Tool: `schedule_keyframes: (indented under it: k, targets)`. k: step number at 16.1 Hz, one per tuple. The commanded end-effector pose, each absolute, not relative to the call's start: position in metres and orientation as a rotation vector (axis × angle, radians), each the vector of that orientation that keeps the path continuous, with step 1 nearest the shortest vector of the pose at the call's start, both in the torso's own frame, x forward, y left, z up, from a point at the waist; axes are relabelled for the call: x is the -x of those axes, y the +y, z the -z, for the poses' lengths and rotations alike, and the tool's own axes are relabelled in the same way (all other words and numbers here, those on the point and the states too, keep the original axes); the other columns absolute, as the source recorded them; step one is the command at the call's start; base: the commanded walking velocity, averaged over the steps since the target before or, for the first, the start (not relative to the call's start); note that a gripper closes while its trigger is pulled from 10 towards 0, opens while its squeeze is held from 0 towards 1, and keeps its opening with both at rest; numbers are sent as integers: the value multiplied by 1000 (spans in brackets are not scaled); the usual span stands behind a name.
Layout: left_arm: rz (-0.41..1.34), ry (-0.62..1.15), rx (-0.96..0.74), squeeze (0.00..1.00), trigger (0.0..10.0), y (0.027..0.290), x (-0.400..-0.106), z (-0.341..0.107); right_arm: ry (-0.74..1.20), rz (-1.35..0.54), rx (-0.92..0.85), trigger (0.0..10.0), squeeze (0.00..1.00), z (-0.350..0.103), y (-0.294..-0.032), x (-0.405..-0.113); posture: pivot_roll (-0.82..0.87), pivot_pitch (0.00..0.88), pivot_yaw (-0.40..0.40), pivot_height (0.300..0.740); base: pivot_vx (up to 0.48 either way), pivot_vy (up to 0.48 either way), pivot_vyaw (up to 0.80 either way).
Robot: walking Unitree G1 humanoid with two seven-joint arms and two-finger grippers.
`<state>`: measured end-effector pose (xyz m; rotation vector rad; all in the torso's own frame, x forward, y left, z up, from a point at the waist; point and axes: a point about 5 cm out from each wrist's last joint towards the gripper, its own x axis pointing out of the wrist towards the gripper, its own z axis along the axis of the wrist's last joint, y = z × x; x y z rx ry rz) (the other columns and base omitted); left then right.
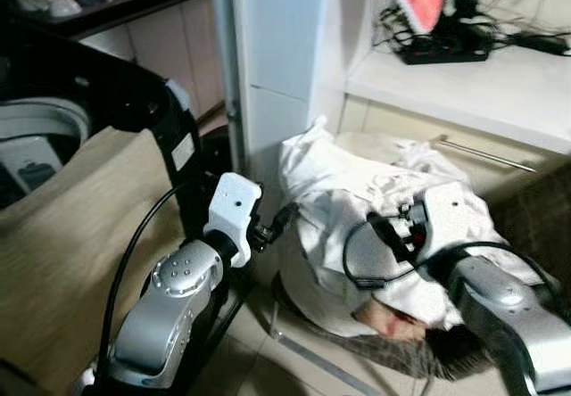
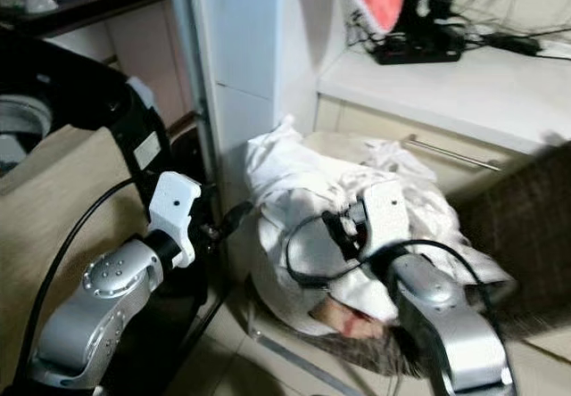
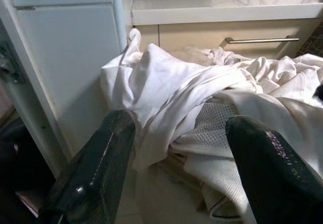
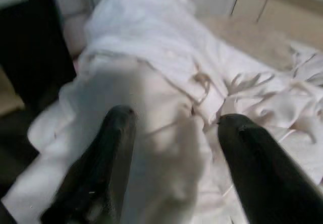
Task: Clothes washing
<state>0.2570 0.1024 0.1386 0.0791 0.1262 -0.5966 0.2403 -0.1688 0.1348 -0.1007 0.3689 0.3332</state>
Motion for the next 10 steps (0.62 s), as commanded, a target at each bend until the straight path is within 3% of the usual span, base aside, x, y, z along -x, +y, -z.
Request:
schedule_keyframes:
  k: [1,3,4,5,8,10]
  targets:
    - [679,123,-26,0,10000,95,-255,-142,345,-359,96,10000,1000,-145,-169,-242,-120,0,-8,740,0,0,0]
    - [745,148,13,0,10000,85,-256,-142,346,-297,107,10000,1000,-148,-182,-246,-120,0,-18,740,0,0,0]
    - [792,147,31,102,10000,76,-259,-143,361,-224,129,10000,1000,-147,-198,-249,-122,0,-21,740,0,0,0]
    - [871,144,67,1000,10000,62,-263,-143,386,-132,161,10000,1000,-145,-220,-251,-126,0,-19,740,0,0,0]
    - [1091,201,20,1000,10000,31,-261,-133,405,-43,196,10000,1000,-148,-253,-248,-141,0,-14,740,0,0,0]
    - [1130,206,-33,1000,10000,24,-260,-130,411,-31,201,10000,1000,-150,-263,-245,-141,0,-14,740,0,0,0]
